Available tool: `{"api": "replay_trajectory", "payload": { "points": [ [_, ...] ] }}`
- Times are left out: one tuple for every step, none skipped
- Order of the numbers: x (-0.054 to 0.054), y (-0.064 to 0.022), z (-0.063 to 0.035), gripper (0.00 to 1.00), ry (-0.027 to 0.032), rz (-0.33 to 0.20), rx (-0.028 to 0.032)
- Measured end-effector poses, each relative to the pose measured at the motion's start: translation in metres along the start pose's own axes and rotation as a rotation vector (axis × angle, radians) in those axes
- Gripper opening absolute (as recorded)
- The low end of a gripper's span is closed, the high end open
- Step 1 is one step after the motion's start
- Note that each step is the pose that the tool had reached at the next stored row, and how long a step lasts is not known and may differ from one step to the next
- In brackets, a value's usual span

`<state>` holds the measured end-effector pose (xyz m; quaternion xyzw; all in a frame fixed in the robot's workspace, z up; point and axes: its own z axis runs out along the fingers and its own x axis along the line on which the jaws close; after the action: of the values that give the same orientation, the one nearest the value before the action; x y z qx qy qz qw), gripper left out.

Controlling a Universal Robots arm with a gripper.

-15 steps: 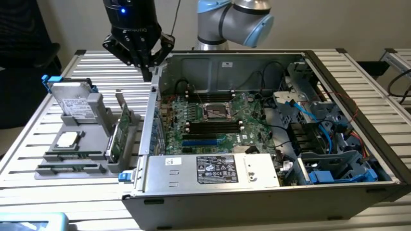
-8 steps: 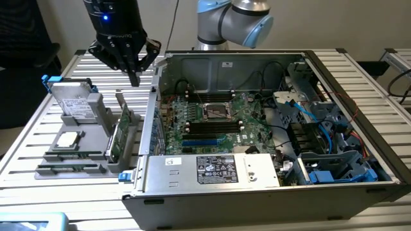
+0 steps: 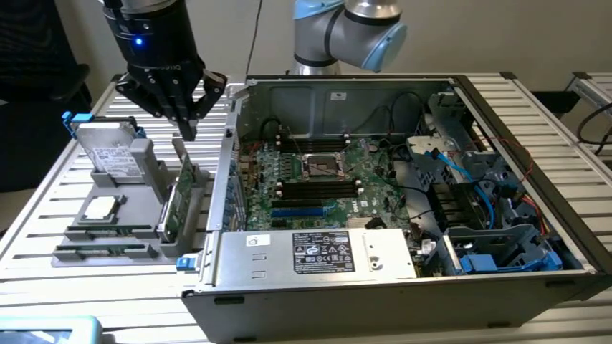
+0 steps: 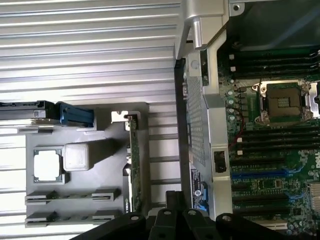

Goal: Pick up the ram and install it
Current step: 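Reach for the ram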

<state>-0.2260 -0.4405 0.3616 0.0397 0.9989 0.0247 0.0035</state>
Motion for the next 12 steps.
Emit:
{"api": "replay_trajectory", "payload": {
  "points": [
    [0.002,-0.0024,0.0007,0.11,0.0007,0.0,0.0001],
    [0.003,-0.0047,0.0014,0.11,0.0016,0.0,0.0003],
    [0.005,-0.0071,0.0023,0.11,0.0023,0.0,0.0003],
    [0.007,-0.0095,0.003,0.11,0.0032,0.0,0.0003],
    [0.009,-0.0119,0.0038,0.11,0.004,0.0,0.0003],
    [0.011,-0.0143,0.0044,0.11,0.0051,0.0,0.0005],
    [0.012,-0.0166,0.0052,0.11,0.0061,0.0,0.0005],
    [0.014,-0.0186,0.006,0.11,0.007,0.0,0.0006],
    [0.016,-0.0207,0.0068,0.11,0.0082,0.0,0.0007],
    [0.02,-0.0241,0.0084,0.11,0.0108,0.001,0.0009],
    [0.022,-0.0256,0.0092,0.11,0.0122,0.001,0.001],
    [0.024,-0.027,0.0101,0.11,0.0136,0.001,0.0012]
  ]
}}
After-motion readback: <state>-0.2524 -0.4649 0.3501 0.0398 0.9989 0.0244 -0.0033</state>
